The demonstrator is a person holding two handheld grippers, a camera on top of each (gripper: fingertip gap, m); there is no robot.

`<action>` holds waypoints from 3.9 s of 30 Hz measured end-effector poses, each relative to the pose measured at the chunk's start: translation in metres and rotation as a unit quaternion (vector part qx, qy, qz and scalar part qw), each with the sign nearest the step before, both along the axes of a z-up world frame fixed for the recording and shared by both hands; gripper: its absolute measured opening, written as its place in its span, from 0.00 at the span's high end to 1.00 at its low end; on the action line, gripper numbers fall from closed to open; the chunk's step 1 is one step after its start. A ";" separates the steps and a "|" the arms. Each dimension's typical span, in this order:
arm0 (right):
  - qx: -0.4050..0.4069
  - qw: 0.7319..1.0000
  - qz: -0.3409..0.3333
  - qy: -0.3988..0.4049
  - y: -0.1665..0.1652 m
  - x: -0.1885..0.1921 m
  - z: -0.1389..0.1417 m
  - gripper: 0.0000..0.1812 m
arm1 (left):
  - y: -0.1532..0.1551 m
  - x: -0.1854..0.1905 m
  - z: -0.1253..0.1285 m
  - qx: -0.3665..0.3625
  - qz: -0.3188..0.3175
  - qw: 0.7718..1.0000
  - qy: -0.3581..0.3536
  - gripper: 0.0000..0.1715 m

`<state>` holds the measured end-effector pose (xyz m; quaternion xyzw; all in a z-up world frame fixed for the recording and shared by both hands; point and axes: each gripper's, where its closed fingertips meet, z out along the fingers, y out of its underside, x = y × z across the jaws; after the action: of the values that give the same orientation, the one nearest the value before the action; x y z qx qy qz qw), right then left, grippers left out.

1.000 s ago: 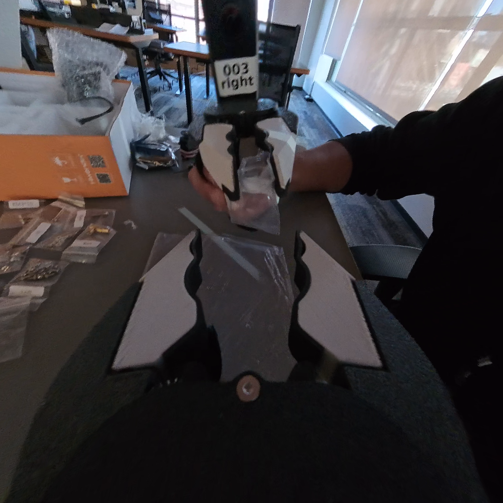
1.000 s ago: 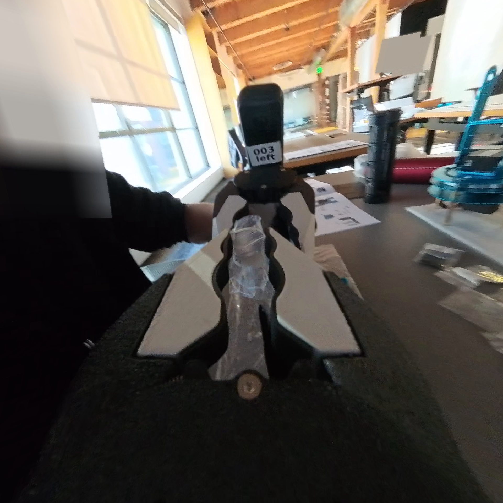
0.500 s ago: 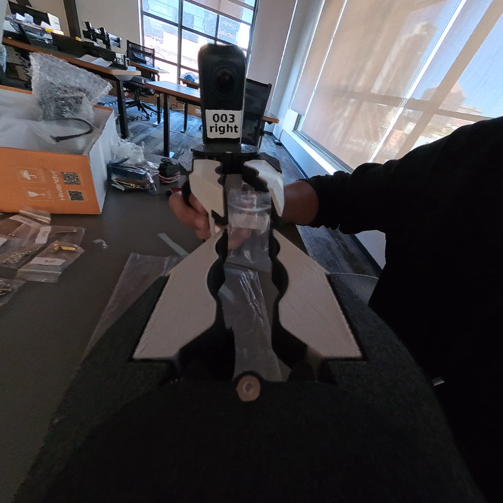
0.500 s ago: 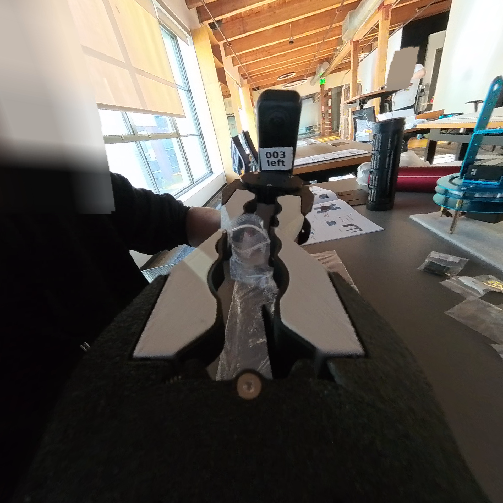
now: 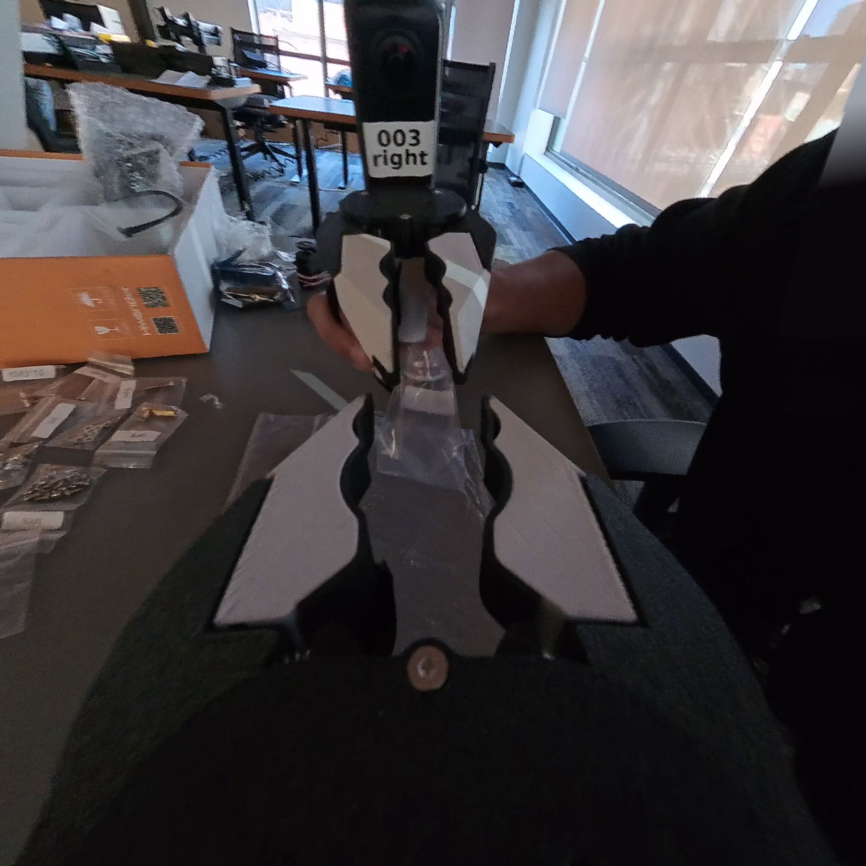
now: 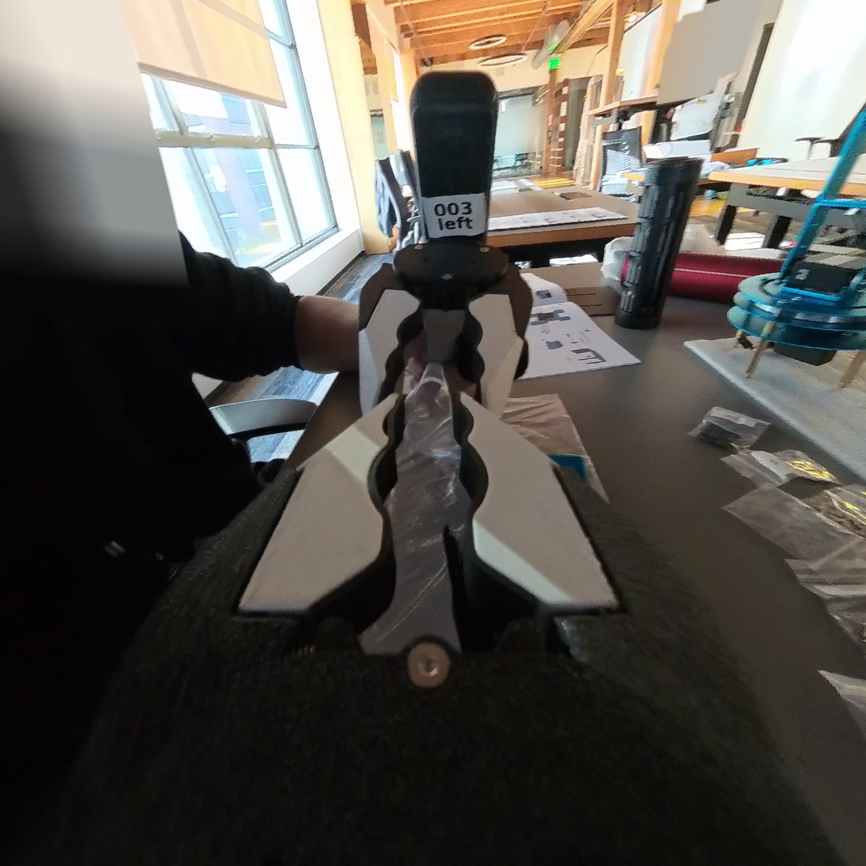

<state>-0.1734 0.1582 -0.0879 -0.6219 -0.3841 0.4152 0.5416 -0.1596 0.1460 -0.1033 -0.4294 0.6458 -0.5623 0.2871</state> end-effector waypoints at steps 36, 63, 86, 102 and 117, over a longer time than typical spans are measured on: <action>-0.077 0.929 0.021 -0.361 0.052 0.048 -0.130 0.93 | 0.025 -0.045 -0.004 0.009 0.052 0.999 0.003 0.85; 0.002 0.984 0.079 -0.157 0.019 -0.018 -0.001 1.00 | 0.027 -0.037 -0.026 0.030 0.070 0.997 0.033 0.85; 0.007 0.861 0.205 -0.465 -0.001 -0.077 -0.121 0.95 | 0.119 -0.060 0.008 -0.022 0.192 0.981 -0.007 0.85; 0.009 0.838 0.216 -0.501 -0.003 -0.073 -0.131 0.99 | 0.109 -0.055 -0.002 -0.010 0.176 0.984 0.010 0.85; 0.069 0.956 0.099 -0.269 0.048 -0.035 0.022 0.99 | 0.075 -0.048 -0.008 0.000 0.123 0.992 0.006 0.85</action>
<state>-0.2085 0.2059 -0.0657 -0.6301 -0.6030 0.2566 0.4165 -0.2074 0.2213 -0.1110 -0.5088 0.5898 -0.5199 0.3507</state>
